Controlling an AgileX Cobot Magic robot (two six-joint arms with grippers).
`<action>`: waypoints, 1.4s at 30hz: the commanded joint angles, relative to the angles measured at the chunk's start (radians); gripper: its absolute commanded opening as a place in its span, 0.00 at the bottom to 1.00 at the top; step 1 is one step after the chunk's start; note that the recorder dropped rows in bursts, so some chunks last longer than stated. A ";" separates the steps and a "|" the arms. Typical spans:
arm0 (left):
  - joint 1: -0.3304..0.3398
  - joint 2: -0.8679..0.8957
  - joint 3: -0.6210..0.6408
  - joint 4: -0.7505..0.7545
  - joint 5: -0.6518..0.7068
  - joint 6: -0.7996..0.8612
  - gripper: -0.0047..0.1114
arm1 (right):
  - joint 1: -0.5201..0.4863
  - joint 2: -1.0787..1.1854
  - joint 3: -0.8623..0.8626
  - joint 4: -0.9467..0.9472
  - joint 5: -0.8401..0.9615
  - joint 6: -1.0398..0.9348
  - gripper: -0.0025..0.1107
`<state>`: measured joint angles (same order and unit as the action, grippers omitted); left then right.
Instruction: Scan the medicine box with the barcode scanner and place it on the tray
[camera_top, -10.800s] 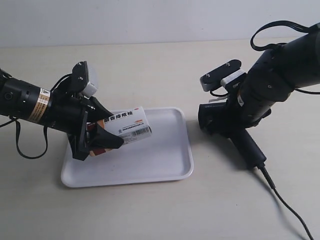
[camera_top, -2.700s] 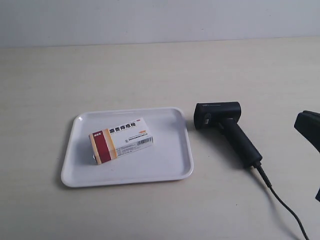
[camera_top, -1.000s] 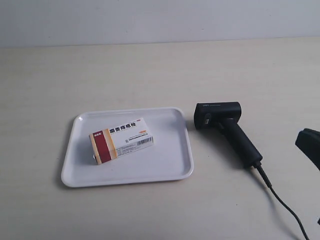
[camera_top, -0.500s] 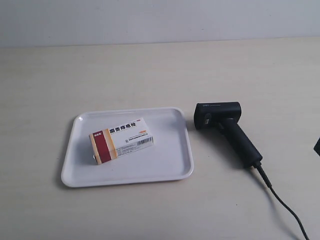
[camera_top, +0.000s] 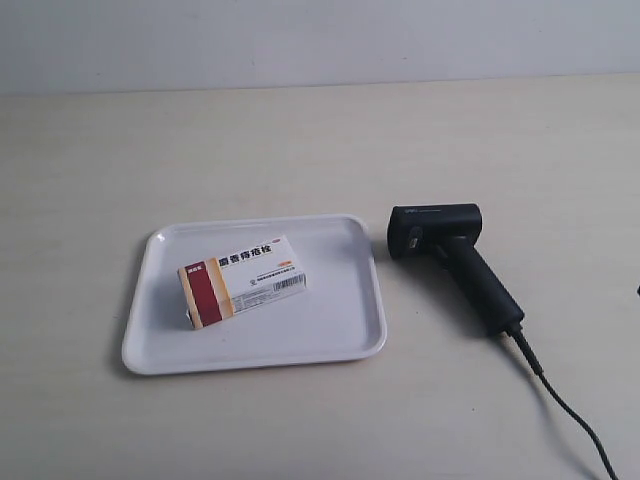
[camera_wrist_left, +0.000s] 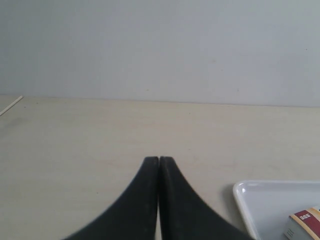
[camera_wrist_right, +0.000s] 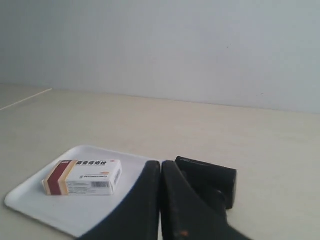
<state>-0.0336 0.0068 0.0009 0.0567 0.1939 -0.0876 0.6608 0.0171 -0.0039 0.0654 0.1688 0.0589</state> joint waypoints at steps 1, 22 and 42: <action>0.003 -0.007 -0.001 -0.010 0.007 0.004 0.06 | -0.190 -0.017 0.004 0.012 -0.008 -0.006 0.02; 0.003 -0.007 -0.001 -0.010 0.007 0.004 0.06 | -0.565 -0.017 0.004 0.010 0.020 -0.008 0.02; 0.003 -0.007 -0.001 -0.010 0.007 0.004 0.06 | -0.565 -0.017 0.004 0.010 0.020 -0.008 0.02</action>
<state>-0.0336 0.0068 0.0009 0.0567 0.2012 -0.0876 0.1020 0.0069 -0.0039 0.0769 0.1888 0.0589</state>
